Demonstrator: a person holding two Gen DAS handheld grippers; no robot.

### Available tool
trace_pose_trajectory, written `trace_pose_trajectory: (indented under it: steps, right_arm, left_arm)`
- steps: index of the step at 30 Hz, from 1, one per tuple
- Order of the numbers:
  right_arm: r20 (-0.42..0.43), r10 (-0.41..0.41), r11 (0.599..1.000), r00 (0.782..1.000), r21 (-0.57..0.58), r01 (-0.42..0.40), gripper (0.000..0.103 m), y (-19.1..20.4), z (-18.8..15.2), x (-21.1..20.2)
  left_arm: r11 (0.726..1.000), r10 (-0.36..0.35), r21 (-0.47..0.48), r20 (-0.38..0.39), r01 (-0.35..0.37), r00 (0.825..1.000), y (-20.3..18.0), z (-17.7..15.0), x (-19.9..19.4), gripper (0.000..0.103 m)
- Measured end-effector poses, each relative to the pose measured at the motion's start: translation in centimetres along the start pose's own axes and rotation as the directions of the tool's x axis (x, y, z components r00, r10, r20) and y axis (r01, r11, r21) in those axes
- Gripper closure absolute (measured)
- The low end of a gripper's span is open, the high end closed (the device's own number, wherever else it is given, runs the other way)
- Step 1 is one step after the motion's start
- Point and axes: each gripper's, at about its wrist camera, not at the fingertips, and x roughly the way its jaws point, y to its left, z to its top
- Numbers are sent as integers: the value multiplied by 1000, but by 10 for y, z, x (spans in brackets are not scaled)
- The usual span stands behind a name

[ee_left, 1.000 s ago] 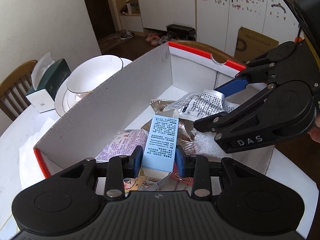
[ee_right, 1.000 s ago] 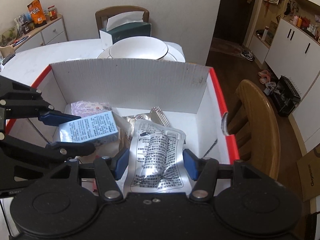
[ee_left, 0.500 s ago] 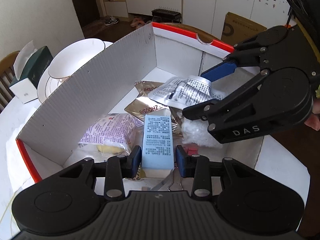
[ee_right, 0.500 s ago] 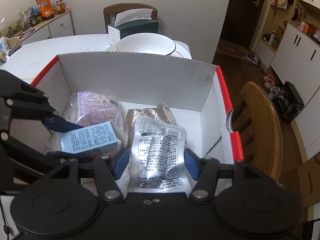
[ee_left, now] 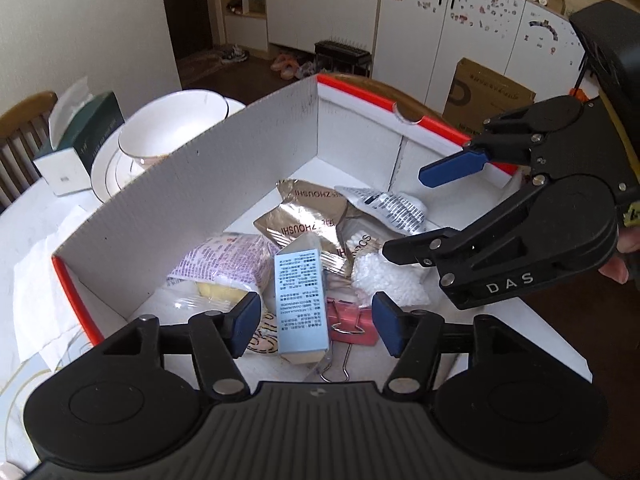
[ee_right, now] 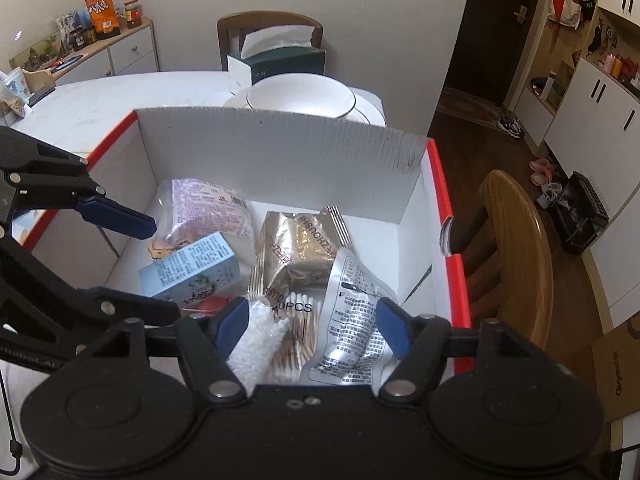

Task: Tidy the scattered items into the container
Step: 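Lower the foil packet and medicine box into the box and open both tools, then withdraw both tools from the box toward the paper-towel pack and pink tray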

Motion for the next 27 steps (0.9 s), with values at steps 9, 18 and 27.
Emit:
trace_pose_trajectory:
  steps: [9,18,27]
  right_arm:
    - [46,43,999,998,4,-43,22,4,3,-26]
    - [92,63,997,994,33,-67,15,10,4,-44]
    - [143,55,997,988,43,-62,10,36,8,-59]
  left_arm:
    - [1000,8,-27,80,-6,997,-8,-9,-25,41]
    - [999,26,-50,168,-18,986,-4,-24,-52,33]
    - [995,43,-93,225,-23,973,12,-43,-82,27]
